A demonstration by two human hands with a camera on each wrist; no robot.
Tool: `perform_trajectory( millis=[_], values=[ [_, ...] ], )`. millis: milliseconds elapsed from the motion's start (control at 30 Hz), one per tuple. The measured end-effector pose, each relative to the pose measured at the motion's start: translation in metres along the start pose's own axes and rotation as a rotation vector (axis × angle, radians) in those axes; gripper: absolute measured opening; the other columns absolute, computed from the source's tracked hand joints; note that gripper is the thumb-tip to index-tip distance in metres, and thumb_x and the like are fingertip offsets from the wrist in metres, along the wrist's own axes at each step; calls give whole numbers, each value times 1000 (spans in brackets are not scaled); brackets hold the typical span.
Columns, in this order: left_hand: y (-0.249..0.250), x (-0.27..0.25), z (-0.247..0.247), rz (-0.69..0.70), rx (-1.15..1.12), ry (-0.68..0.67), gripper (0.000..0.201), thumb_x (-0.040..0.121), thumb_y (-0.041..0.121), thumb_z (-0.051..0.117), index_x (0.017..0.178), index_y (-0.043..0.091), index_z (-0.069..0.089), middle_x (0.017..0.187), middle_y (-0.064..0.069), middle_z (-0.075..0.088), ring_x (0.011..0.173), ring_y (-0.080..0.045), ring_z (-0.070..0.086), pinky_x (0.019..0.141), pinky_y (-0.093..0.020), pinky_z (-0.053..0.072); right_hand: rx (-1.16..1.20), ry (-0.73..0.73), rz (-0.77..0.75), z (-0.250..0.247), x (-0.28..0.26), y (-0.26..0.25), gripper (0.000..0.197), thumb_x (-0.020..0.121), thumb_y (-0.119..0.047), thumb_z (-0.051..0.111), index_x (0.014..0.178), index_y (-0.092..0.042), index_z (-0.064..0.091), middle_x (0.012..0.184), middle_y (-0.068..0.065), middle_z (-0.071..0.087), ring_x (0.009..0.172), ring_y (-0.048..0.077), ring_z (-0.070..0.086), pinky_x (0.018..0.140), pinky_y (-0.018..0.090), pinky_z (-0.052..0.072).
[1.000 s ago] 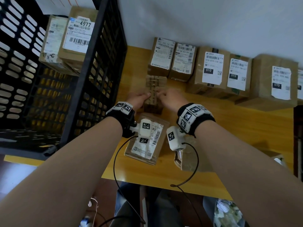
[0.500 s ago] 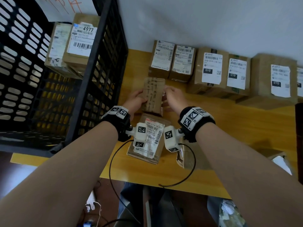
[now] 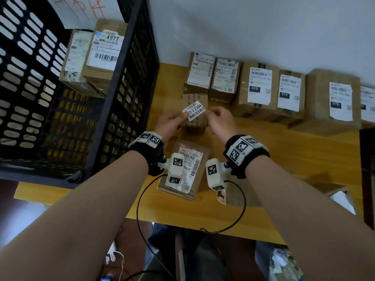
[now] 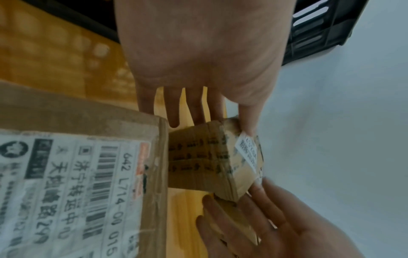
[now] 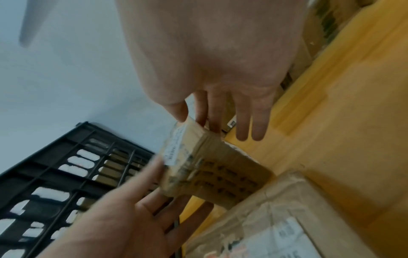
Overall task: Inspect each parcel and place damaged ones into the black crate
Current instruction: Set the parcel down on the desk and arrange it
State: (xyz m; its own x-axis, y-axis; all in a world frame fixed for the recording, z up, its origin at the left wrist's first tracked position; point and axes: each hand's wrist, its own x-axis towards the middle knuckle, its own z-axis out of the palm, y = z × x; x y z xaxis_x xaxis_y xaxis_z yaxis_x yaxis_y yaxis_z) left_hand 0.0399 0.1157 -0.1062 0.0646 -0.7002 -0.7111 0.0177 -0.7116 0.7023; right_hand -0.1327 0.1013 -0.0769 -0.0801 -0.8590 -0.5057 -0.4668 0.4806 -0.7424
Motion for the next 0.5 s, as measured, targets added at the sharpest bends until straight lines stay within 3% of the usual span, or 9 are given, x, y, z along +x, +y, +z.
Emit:
perform_trajectory(
  millis=[100,167,200,267,300,333,400,500],
  values=[
    [-1,2,1,15,14,16,43,92,40,76,130,21,71,120,-1,74,115,-19,66,98,-47,54,-52,125,-270,-1,-1,-6,28,107,-24,50,129,-17,65,115,-9,60,101,4,55,85,21,45],
    [2,2,2,16,16,20,38,92,38,77,127,22,73,114,1,76,113,-19,68,91,-42,54,-139,92,-363,3,1,-8,36,108,-32,46,103,-14,76,88,-5,68,76,11,58,69,30,50],
    [3,1,2,10,15,24,35,92,37,77,124,24,74,112,2,76,112,-19,68,88,-40,53,-222,51,-350,7,3,-7,49,108,-40,41,87,-12,76,73,-1,66,75,18,57,69,36,51],
    [3,1,2,-8,17,37,30,92,38,78,119,26,73,109,3,76,113,-21,66,87,-39,50,-443,-44,-258,9,3,-9,62,108,-51,30,85,-16,76,77,5,66,109,26,57,93,46,50],
    [3,1,2,-15,19,45,30,92,38,78,119,27,73,111,3,75,113,-22,65,88,-39,50,-528,-69,-229,10,2,-11,64,109,-53,26,91,-17,76,86,8,68,126,29,50,101,50,45],
    [2,1,2,-22,18,50,32,92,38,78,121,27,72,115,2,74,114,-23,64,88,-39,50,-579,-81,-212,10,2,-13,66,109,-53,24,94,-16,76,93,9,69,132,31,46,104,51,43],
    [2,3,2,-26,13,63,38,92,36,78,127,24,70,121,0,73,113,-23,64,86,-37,51,-627,-84,-189,10,2,-17,66,109,-53,21,95,-15,74,95,10,67,129,33,48,102,52,44],
    [3,5,5,-14,-1,75,39,96,29,75,132,17,68,120,-4,72,105,-20,64,76,-28,51,-673,-71,-177,13,8,-15,66,108,-55,20,88,-16,70,84,6,61,117,35,55,97,52,48]
  ],
)
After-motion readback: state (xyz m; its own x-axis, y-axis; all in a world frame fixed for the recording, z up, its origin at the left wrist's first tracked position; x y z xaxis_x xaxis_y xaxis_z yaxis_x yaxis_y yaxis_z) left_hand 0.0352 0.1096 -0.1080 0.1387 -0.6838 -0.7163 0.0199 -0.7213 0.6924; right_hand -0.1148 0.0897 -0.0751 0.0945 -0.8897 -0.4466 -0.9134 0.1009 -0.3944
